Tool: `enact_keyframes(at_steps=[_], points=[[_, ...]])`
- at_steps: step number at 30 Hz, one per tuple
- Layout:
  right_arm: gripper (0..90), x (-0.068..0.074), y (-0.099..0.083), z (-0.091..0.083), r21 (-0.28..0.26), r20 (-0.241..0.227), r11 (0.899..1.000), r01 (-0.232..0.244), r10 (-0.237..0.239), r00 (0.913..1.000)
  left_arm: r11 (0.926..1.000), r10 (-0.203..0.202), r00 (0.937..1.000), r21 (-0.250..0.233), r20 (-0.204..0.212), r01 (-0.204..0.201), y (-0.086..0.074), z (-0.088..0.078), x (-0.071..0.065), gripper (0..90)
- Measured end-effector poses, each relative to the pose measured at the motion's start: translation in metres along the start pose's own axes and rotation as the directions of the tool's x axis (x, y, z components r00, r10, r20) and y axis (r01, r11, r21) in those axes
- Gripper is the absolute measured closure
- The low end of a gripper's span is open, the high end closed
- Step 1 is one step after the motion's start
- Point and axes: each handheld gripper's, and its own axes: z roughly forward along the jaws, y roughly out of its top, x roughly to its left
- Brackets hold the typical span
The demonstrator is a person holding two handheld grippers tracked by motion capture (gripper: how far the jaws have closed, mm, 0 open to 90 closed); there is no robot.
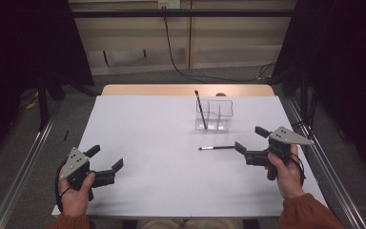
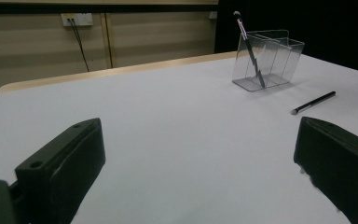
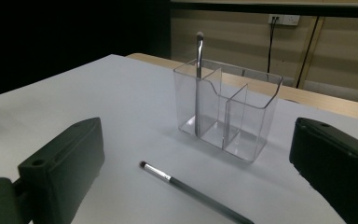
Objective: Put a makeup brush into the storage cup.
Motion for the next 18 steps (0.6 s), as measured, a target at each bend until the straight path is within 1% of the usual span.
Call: enact_keyframes(at_steps=[2, 5, 9, 12, 15, 18], points=[[2.6, -0.001, 0.004, 0.005, -0.002, -0.002, 1.000, 0.005, -0.005, 1.0000, 1.0000, -0.001, 1.0000, 0.000, 0.000, 0.001, 0.000, 0.001, -0.001, 2.0], [2.5, -0.005, 0.011, 0.012, -0.010, -0.007, 1.000, -0.001, 0.001, 1.0000, 1.0000, -0.001, 1.0000, 0.000, 0.001, 0.001, 0.000, 0.002, -0.001, 2.0], [2.3, -0.012, 0.021, 0.023, -0.009, 0.003, 1.000, 0.011, -0.011, 0.9999, 1.0000, -0.001, 1.0000, 0.001, 0.005, 0.001, 0.001, 0.003, -0.001, 2.0], [2.3, -0.016, 0.028, 0.029, -0.012, 0.010, 1.000, 0.008, -0.008, 0.9999, 1.0000, 0.002, 1.0000, 0.006, 0.006, -0.002, 0.001, 0.004, -0.001, 2.0], [2.2, -0.018, 0.034, 0.037, -0.012, 0.012, 1.000, 0.014, -0.014, 0.9998, 1.0000, 0.000, 1.0000, 0.001, 0.008, 0.000, 0.001, 0.005, 0.000, 2.0], [2.2, -0.018, 0.038, 0.045, 0.002, 0.014, 1.000, 0.023, -0.023, 0.9996, 1.0000, -0.006, 1.0000, -0.003, 0.008, 0.006, 0.001, 0.004, 0.000, 2.0]])
